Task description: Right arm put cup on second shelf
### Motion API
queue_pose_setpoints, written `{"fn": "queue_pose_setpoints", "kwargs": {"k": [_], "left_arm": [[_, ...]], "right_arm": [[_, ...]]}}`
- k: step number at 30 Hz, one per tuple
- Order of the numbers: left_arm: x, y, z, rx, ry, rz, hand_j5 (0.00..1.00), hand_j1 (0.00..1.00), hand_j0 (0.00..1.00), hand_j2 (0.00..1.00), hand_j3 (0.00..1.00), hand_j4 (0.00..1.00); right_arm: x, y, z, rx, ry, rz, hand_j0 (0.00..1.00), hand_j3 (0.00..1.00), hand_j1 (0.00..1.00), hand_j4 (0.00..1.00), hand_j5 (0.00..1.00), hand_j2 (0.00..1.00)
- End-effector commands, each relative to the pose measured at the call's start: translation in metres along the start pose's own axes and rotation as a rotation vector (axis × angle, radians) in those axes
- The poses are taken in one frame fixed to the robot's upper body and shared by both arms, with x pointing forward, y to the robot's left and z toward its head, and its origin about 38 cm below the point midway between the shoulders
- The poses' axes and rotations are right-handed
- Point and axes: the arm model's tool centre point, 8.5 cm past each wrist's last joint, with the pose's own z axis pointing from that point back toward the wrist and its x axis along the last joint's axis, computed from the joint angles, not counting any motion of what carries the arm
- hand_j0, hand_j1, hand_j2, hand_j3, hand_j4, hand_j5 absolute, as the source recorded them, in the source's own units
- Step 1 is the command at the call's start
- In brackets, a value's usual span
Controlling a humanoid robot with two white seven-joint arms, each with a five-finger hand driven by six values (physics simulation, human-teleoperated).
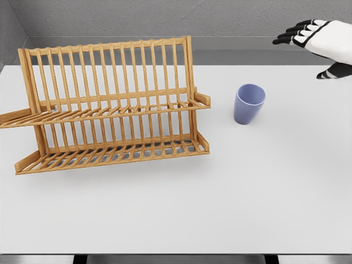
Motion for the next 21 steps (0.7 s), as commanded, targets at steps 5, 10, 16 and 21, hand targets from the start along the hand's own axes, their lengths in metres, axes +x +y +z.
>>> {"fn": "queue_pose_setpoints", "kwargs": {"k": [5, 10, 16, 21], "left_arm": [[0.0, 0.0, 0.0, 0.0, -0.001, 0.0, 1.0, 1.0, 1.0, 1.0, 1.0, 1.0], [0.0, 0.0, 0.0, 0.0, -0.001, 0.0, 1.0, 1.0, 1.0, 1.0, 1.0, 1.0], [0.0, 0.0, 0.0, 0.0, -0.001, 0.001, 1.0, 1.0, 1.0, 1.0, 1.0, 1.0], [0.0, 0.0, 0.0, 0.0, -0.001, 0.001, 1.0, 1.0, 1.0, 1.0, 1.0, 1.0]], "right_arm": [[0.013, 0.061, -0.051, 0.214, -0.06, -0.101, 1.0, 1.0, 1.0, 1.0, 1.0, 1.0], [0.01, 0.057, -0.073, 0.212, -0.064, -0.116, 1.0, 1.0, 1.0, 1.0, 1.0, 1.0], [0.004, 0.065, -0.095, 0.242, -0.055, -0.147, 1.0, 1.0, 1.0, 1.0, 1.0, 1.0], [0.005, 0.063, -0.095, 0.241, -0.059, -0.141, 1.0, 1.0, 1.0, 1.0, 1.0, 1.0]]}}
